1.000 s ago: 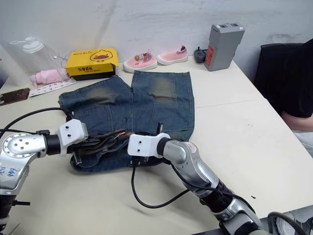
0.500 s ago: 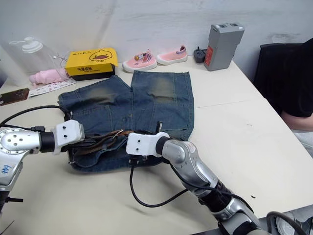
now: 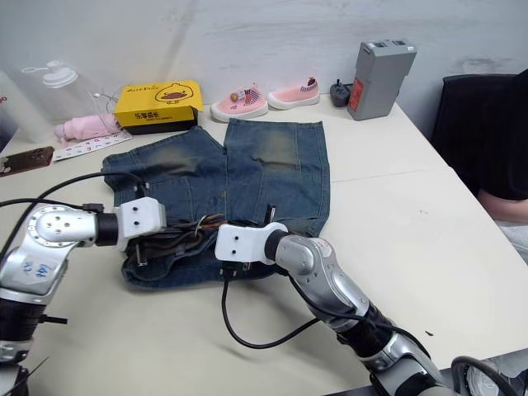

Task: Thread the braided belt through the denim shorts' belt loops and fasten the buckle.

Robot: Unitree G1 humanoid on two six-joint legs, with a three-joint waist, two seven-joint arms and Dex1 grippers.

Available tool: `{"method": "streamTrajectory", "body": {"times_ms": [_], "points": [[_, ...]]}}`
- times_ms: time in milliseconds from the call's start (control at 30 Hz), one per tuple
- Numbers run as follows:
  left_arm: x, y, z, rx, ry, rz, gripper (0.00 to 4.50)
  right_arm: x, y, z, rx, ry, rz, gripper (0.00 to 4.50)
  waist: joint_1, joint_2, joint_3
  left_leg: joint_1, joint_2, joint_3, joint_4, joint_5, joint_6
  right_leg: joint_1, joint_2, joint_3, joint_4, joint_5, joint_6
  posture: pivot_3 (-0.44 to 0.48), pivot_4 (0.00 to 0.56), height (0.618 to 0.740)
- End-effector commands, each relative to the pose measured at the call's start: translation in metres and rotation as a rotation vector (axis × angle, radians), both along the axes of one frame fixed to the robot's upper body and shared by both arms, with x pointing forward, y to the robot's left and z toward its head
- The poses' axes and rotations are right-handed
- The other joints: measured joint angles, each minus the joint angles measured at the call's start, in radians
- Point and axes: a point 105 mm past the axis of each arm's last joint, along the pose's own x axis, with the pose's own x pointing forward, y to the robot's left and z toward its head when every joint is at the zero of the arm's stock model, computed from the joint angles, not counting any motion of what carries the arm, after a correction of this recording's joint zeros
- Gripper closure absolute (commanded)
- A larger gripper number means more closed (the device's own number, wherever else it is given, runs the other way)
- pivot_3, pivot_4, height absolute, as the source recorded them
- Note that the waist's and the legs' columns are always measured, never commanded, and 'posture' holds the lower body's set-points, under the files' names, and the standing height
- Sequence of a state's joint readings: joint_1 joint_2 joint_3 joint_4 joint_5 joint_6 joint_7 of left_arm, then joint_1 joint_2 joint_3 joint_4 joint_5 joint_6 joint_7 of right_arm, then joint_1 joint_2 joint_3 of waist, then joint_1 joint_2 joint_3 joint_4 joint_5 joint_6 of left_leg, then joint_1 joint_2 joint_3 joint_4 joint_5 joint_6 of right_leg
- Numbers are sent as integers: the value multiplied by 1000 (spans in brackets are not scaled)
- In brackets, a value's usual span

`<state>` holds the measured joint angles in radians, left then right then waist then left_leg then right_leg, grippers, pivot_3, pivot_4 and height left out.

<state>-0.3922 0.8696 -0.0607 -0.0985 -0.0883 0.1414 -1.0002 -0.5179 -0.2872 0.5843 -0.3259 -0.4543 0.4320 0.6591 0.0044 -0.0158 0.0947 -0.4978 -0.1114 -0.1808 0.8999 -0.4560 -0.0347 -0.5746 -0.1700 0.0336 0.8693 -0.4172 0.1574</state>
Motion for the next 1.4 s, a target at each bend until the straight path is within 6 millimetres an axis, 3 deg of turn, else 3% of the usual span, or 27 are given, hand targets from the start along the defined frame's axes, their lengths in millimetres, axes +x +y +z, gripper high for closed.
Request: {"method": "streamTrajectory", "body": {"times_ms": [33,200,300,333,400,533,767,967,1200,1333,1400], "points": [[3,-12,2,-16,-17,-33,4500,-8,6,16,20,-70,47,4467,-2,0,0,0,0,0,0,0,0,0,0,0,0,0,0,0,150,636],[2,-19,-9,-31,16,-36,4500,-10,1,8,-17,-20,52,4467,-3,0,0,0,1,0,0,0,0,-1,0,0,0,0,0,0,150,636],[2,-23,-16,-43,34,-40,4500,-10,-8,7,10,52,19,3114,0,0,0,-1,0,0,0,0,0,-1,0,0,0,0,0,0,150,636],[2,-23,-19,-47,39,-40,4500,-11,-10,8,16,77,19,2913,1,0,0,-1,0,-1,0,0,0,-1,-1,0,0,0,0,0,150,636],[2,-24,-22,-55,47,-36,4500,-15,-15,16,61,122,21,1752,3,0,0,-2,0,-1,1,0,0,-1,-1,0,0,0,0,0,150,636],[3,-23,-27,-56,50,-29,4500,-18,-28,34,111,153,23,96,15,0,0,-2,0,-1,1,0,0,0,-1,0,-1,1,1,0,150,636],[3,-25,-27,-66,43,-33,4500,-16,-33,51,158,138,44,96,21,0,0,-1,0,0,1,0,0,0,-2,0,-1,1,1,0,150,636],[2,-27,-25,-71,33,-42,4500,-1,-24,39,105,74,9,96,20,0,0,-1,0,0,1,0,0,0,-2,1,-1,1,1,0,150,636],[0,-28,-24,-70,22,-51,4500,5,-18,16,1,24,8,96,20,-1,0,-2,0,0,1,0,0,0,-2,1,-1,1,1,0,150,636],[0,-28,-24,-65,17,-54,4500,4,-12,15,5,22,15,96,19,-1,-1,-1,0,0,1,0,0,0,-2,1,0,1,1,0,150,636],[0,-28,-24,-62,15,-54,4500,4,-11,16,13,22,14,626,19,-1,-1,-1,0,0,1,0,0,0,-1,1,0,1,1,0,150,636]]}}
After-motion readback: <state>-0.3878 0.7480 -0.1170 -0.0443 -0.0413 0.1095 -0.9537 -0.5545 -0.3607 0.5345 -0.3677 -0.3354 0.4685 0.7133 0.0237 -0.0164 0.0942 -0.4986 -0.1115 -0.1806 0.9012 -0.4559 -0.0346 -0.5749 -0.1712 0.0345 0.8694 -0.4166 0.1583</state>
